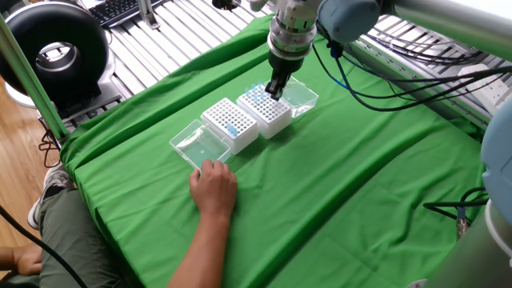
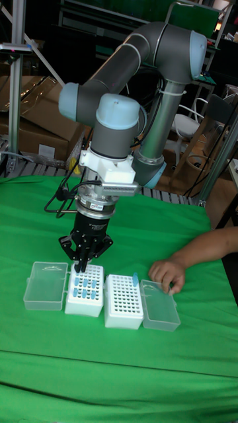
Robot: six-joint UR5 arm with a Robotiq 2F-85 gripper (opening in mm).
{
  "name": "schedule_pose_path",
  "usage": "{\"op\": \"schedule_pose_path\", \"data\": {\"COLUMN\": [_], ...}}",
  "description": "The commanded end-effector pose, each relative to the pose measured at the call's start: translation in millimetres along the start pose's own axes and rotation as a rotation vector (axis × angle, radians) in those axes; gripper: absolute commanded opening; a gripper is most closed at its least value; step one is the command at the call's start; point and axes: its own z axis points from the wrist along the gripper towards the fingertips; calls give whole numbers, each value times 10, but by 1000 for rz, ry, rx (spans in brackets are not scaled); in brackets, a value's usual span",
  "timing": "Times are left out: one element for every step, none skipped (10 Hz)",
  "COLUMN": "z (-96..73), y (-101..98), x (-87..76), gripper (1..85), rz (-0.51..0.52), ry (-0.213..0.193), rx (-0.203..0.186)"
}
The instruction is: Insert a medium pipette tip into the holder for medium pipette tips
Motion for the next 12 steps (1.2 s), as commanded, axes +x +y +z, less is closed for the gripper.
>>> {"op": "schedule_pose_path", "data": {"z": [-256, -344, -413, -478, -544, -628, -699, -757, -795, -832, -862, -872], "y": [59, 67, 58, 49, 44, 91, 140, 216, 309, 419, 499, 577], "x": [-50, -94, -130, -168, -212, -270, -327, -414, -519, -642, -755, -885], "gripper": [10, 10, 10, 10, 10, 10, 10, 10, 10, 10, 10, 10], "rz": [0, -2, -9, -13, -11, 7, 23, 46, 70, 98, 122, 140], "ry": [15, 15, 15, 17, 25, 37, 45, 45, 42, 39, 33, 23], "rx": [-36, -40, -36, -31, -21, -20, -20, -28, -36, -44, -46, -50]}}
